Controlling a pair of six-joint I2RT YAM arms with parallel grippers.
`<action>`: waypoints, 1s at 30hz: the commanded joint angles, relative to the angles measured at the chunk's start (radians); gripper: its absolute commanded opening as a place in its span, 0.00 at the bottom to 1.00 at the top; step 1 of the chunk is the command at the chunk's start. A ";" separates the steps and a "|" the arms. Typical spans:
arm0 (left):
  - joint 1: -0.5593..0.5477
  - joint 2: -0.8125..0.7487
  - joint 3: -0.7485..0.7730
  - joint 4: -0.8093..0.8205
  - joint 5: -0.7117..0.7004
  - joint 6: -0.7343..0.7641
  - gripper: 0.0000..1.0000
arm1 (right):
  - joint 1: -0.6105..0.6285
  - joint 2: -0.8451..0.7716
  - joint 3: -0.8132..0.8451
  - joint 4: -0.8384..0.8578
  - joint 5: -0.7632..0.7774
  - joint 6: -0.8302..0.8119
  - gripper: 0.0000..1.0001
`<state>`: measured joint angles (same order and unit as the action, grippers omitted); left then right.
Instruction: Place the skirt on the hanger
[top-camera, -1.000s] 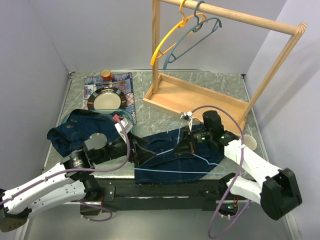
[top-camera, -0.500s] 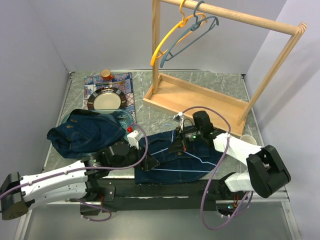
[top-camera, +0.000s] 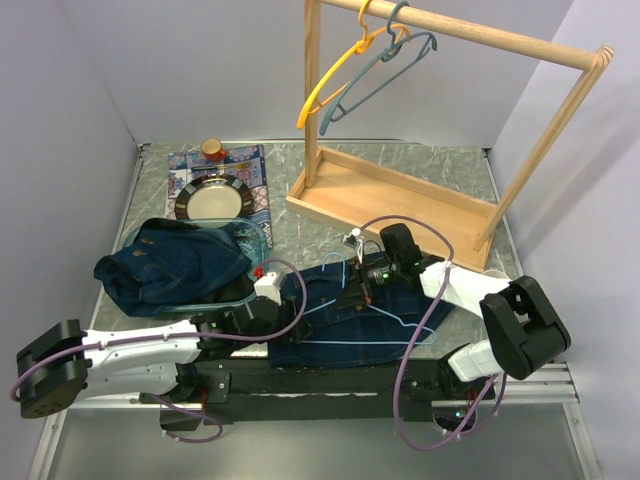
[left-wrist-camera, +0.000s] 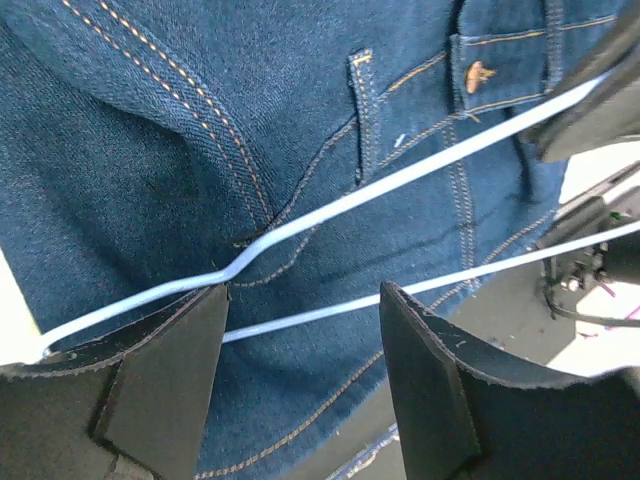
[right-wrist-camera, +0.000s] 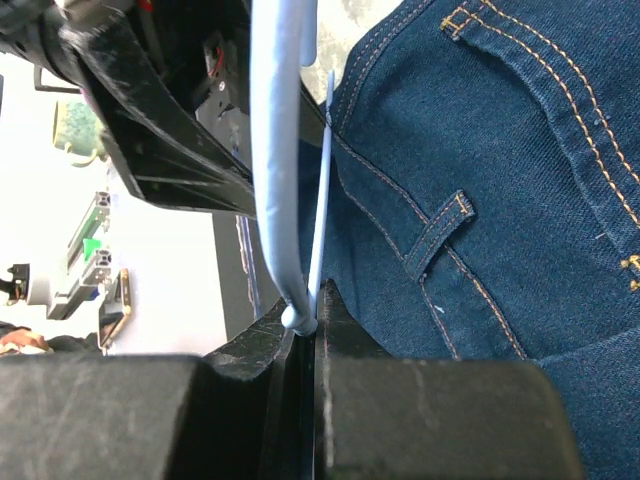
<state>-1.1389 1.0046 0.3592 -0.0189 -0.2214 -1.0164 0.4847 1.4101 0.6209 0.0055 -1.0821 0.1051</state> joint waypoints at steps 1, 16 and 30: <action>-0.027 0.060 0.011 0.093 -0.093 -0.043 0.67 | -0.005 0.003 0.030 0.004 -0.018 -0.018 0.00; -0.145 0.193 0.095 0.073 -0.332 -0.100 0.37 | -0.038 0.003 0.039 0.001 -0.047 -0.056 0.00; -0.150 -0.059 0.150 0.020 -0.234 -0.031 0.01 | -0.052 -0.042 0.095 -0.166 -0.029 -0.215 0.00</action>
<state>-1.2861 1.0592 0.4225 -0.0166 -0.4889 -1.0817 0.4503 1.4082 0.6571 -0.0666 -1.1519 0.0086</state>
